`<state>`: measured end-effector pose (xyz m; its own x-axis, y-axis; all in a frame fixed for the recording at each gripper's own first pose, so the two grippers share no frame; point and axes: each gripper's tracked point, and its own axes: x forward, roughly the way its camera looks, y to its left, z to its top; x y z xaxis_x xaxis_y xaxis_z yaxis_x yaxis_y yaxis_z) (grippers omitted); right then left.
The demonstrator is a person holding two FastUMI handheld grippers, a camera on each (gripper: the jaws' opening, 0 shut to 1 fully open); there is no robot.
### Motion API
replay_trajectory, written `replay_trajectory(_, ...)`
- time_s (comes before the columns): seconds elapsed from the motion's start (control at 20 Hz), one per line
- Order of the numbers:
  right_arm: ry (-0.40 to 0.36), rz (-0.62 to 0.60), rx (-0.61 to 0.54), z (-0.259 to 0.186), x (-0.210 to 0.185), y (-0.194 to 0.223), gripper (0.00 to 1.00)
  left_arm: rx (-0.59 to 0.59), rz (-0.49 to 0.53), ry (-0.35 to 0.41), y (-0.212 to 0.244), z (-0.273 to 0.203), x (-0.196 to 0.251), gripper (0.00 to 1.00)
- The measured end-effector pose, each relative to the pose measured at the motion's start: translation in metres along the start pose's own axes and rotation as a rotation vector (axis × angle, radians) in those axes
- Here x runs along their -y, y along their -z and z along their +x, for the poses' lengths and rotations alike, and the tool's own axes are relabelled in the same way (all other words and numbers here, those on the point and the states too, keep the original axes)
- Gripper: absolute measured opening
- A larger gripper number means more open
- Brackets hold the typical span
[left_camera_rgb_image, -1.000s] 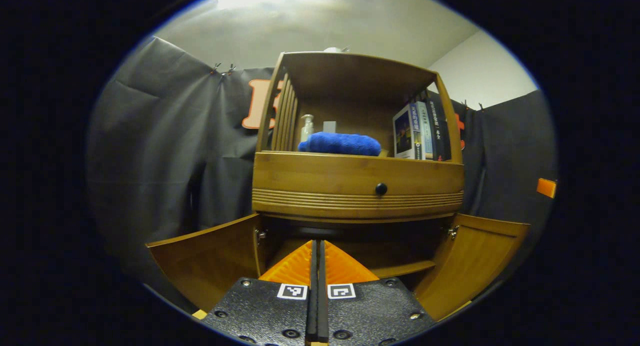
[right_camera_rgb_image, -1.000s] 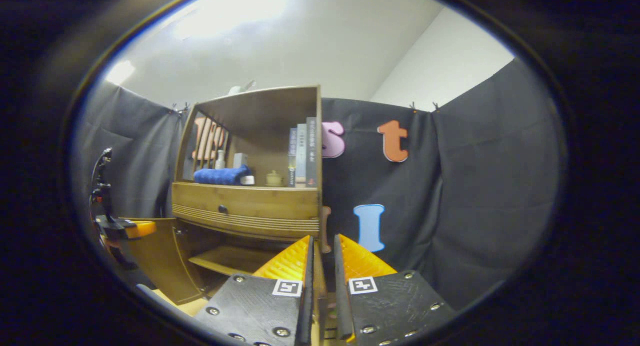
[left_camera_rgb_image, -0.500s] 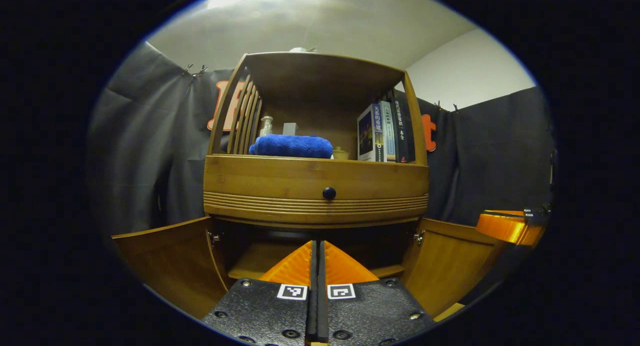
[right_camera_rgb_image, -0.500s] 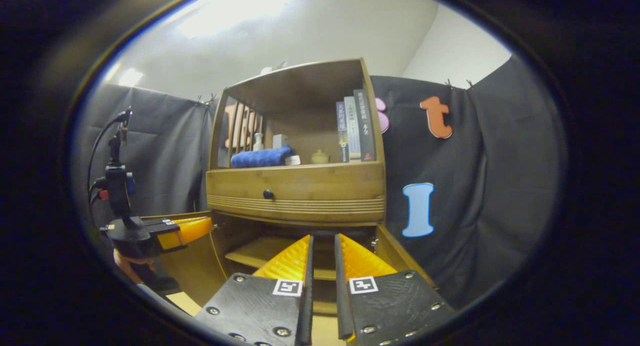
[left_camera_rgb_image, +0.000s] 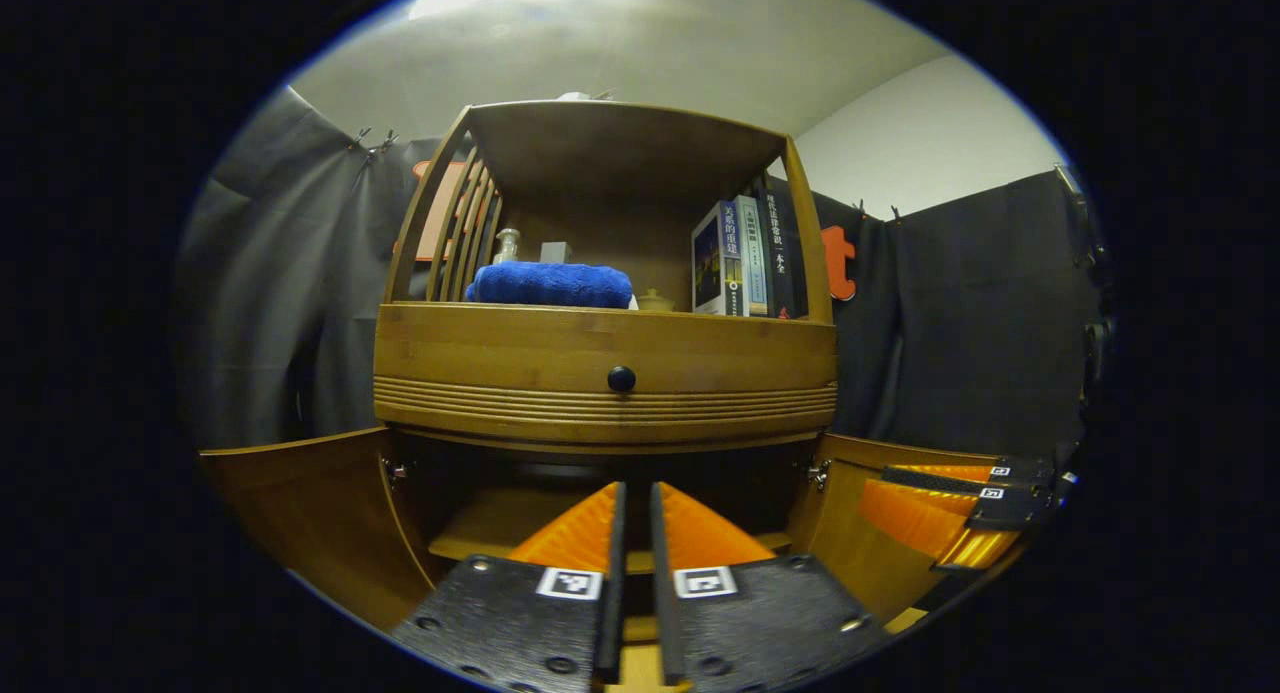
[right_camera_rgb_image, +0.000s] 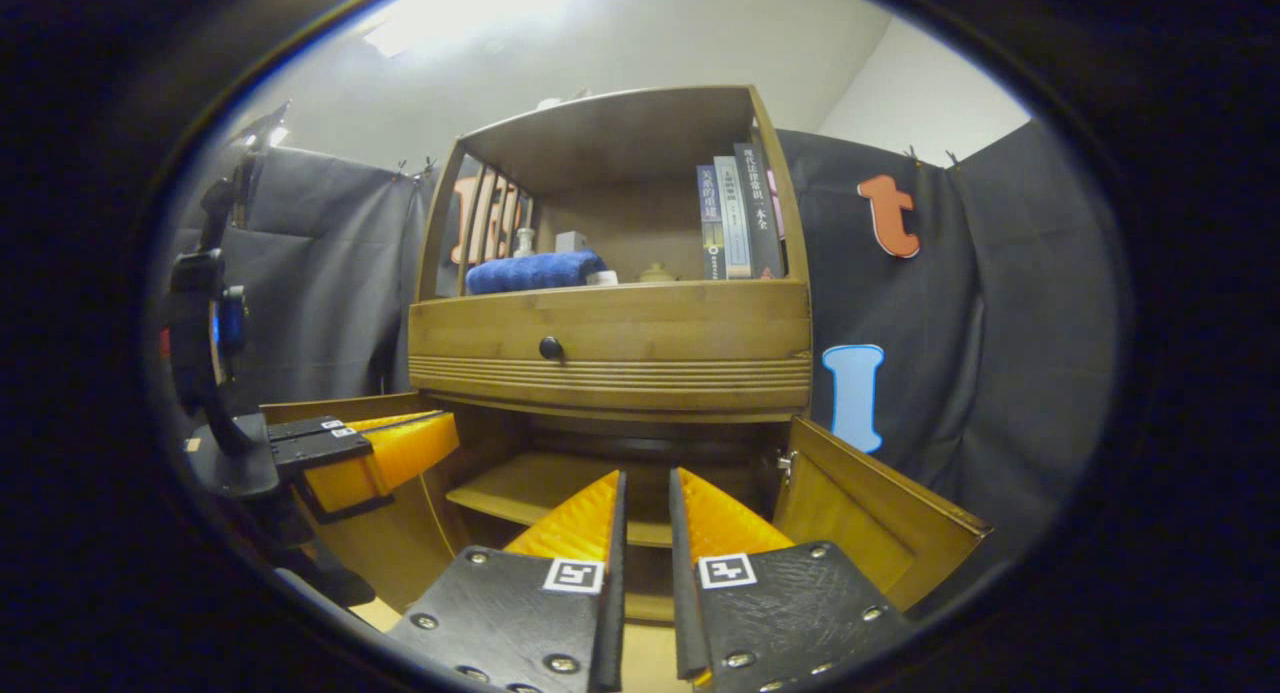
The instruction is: Open the right door of the double-door shoe cabinet with the right hand, and open the left door with the left hand.
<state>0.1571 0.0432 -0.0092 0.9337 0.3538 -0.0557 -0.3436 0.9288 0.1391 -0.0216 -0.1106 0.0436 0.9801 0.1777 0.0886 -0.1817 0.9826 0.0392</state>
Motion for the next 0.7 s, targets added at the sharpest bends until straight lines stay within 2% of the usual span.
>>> replay_trajectory(0.1,-0.020,0.003,-0.002,0.002,-0.008,0.003,0.58,0.013,-0.011,0.013,0.001,0.007,0.001,0.56)
replay_trajectory(0.2,0.001,0.004,0.014,-0.002,-0.006,0.000,0.96,0.026,-0.033,0.032,-0.001,0.009,0.004,0.93)
replay_trajectory(0.35,0.043,-0.014,0.024,-0.005,0.001,0.000,0.96,0.028,-0.057,0.046,0.000,0.018,0.001,0.92)
replay_trajectory(0.4,0.056,-0.020,0.025,-0.007,0.004,0.000,1.00,0.030,-0.065,0.046,0.000,0.021,0.000,0.92)
replay_trajectory(0.5,0.073,-0.019,0.026,-0.010,0.010,-0.002,0.96,0.028,-0.084,0.048,0.000,0.026,-0.002,0.95)
replay_trajectory(0.6,0.084,-0.016,0.027,-0.011,0.016,-0.003,1.00,0.031,-0.098,0.043,-0.001,0.029,-0.003,0.95)
replay_trajectory(0.7,0.094,-0.018,0.031,-0.010,0.019,-0.005,0.99,0.036,-0.101,0.043,-0.002,0.030,-0.004,0.96)
